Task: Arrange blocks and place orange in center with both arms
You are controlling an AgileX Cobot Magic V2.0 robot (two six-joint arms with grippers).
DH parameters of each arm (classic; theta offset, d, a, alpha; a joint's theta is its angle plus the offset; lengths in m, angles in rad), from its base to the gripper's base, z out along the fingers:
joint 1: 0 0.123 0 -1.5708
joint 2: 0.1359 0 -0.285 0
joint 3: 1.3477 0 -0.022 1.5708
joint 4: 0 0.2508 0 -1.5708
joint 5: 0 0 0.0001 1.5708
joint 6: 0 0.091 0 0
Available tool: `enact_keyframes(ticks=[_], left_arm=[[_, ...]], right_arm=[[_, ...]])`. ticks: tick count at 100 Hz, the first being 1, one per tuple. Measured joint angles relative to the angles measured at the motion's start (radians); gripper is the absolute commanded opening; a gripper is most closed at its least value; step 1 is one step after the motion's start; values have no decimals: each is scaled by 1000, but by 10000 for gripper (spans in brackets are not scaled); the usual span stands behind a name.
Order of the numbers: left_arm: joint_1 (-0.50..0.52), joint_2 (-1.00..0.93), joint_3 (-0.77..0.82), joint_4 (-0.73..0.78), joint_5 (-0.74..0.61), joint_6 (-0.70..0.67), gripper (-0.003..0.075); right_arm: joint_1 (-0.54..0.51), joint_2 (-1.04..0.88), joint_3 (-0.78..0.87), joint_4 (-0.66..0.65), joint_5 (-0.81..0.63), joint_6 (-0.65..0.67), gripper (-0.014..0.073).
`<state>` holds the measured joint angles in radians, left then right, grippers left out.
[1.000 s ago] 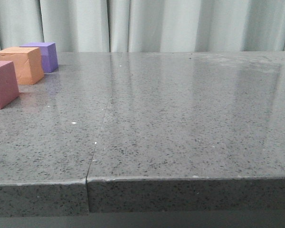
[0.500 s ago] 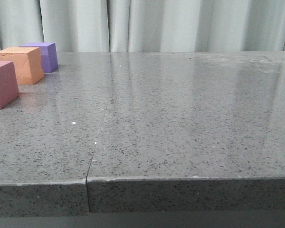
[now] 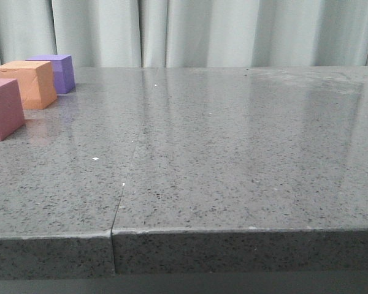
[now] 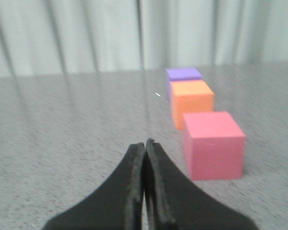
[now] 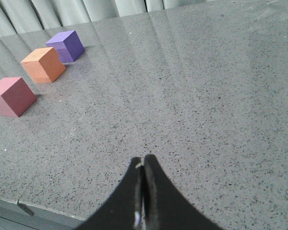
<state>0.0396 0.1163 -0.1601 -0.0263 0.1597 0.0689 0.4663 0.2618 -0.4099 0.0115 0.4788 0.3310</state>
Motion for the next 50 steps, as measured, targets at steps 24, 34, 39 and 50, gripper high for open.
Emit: enact_keyframes(ticks=[24,34,39,50], left_arm=[[26,-123,131,-14,-55,19,-20],[26,-123,161,-14,-96,17,-20],[26,-123,161,-14,-146,15,-20],[26,-123,161,-14,-171,14,-20]], right_arm=[[0,0,0,0,0,0,-67],[0,0,0,0,0,0,-67],[0,0,0,0,0,0,-67],[0,0,0,0,0,0,-67]])
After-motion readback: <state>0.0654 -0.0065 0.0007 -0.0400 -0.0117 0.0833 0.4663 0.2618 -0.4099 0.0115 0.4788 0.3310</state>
